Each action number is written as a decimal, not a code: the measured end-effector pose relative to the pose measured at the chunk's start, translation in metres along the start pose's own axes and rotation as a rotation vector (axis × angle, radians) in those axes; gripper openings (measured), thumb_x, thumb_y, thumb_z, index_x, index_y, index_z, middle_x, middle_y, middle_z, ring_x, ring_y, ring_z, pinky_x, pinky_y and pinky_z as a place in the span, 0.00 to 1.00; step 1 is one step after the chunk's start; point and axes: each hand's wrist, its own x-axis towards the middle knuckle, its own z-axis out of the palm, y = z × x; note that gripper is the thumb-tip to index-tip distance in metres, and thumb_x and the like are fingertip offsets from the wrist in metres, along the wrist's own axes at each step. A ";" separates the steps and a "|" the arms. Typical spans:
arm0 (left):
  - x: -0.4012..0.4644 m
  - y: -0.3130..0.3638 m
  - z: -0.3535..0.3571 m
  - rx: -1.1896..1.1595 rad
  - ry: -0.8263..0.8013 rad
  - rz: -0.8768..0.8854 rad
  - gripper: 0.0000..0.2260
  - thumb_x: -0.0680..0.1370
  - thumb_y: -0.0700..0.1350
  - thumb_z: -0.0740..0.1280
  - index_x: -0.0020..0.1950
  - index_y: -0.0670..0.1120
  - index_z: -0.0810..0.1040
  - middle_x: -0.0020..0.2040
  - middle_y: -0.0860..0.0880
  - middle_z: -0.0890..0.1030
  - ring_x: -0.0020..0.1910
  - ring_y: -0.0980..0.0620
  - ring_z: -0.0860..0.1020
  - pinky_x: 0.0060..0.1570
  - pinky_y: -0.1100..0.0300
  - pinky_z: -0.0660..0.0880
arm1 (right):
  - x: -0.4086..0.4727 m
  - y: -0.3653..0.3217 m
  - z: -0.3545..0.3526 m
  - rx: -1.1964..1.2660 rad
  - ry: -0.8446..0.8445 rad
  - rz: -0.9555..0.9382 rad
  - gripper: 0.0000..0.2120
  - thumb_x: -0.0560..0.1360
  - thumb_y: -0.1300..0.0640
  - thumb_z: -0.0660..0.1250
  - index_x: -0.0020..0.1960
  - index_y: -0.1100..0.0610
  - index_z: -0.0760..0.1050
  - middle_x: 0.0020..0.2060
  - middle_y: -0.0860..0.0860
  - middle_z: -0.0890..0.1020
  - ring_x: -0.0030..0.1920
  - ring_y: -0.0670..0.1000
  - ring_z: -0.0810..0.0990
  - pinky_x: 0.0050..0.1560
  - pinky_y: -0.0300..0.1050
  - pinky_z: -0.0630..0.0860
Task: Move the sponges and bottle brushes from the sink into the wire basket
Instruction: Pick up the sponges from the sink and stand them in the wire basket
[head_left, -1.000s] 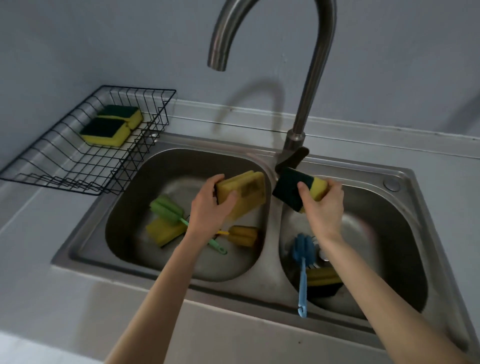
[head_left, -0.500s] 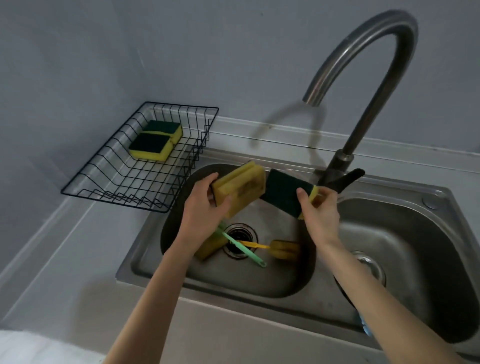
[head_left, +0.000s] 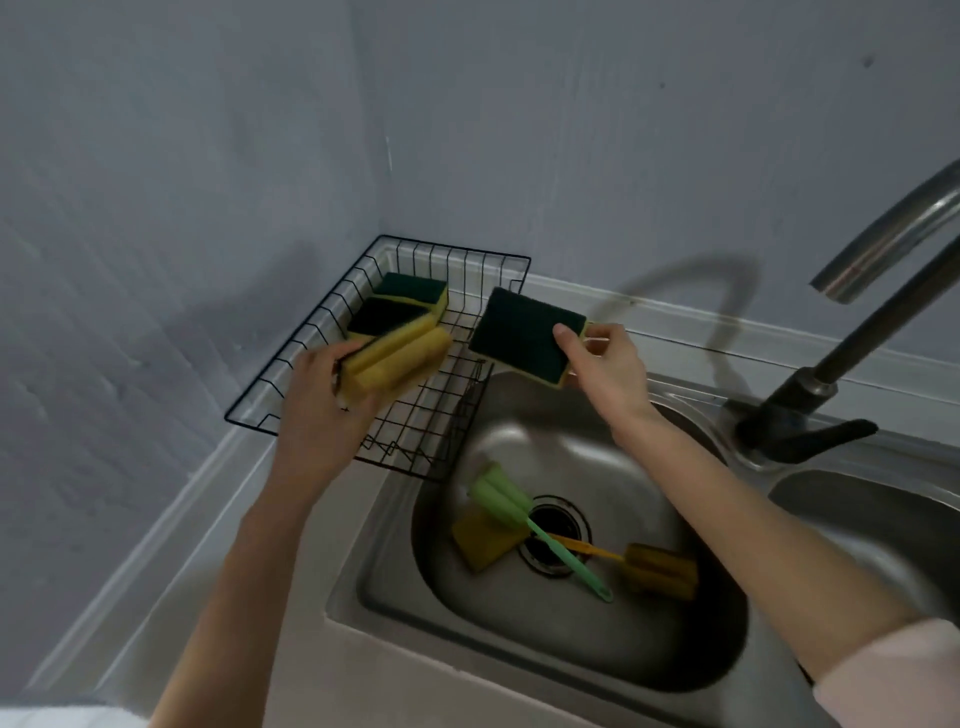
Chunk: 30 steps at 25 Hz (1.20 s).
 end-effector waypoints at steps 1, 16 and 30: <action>0.003 -0.012 -0.006 0.045 0.005 0.013 0.20 0.71 0.34 0.67 0.62 0.40 0.70 0.61 0.37 0.70 0.59 0.40 0.71 0.57 0.53 0.68 | 0.007 -0.006 0.013 -0.007 -0.050 0.012 0.19 0.72 0.46 0.66 0.54 0.58 0.70 0.48 0.54 0.77 0.54 0.58 0.79 0.59 0.56 0.76; 0.016 -0.088 -0.048 0.078 0.079 -0.067 0.18 0.70 0.30 0.64 0.57 0.44 0.74 0.52 0.47 0.73 0.50 0.52 0.70 0.43 0.71 0.65 | 0.042 -0.026 0.162 0.135 -0.496 0.435 0.11 0.75 0.53 0.64 0.40 0.59 0.67 0.56 0.61 0.79 0.53 0.58 0.81 0.50 0.48 0.79; 0.016 -0.104 -0.045 -0.036 0.039 -0.027 0.20 0.65 0.40 0.61 0.53 0.58 0.70 0.50 0.72 0.67 0.52 0.57 0.70 0.50 0.84 0.62 | 0.054 -0.001 0.217 -0.150 -0.411 0.311 0.23 0.74 0.47 0.64 0.59 0.65 0.72 0.51 0.59 0.80 0.48 0.57 0.81 0.48 0.52 0.81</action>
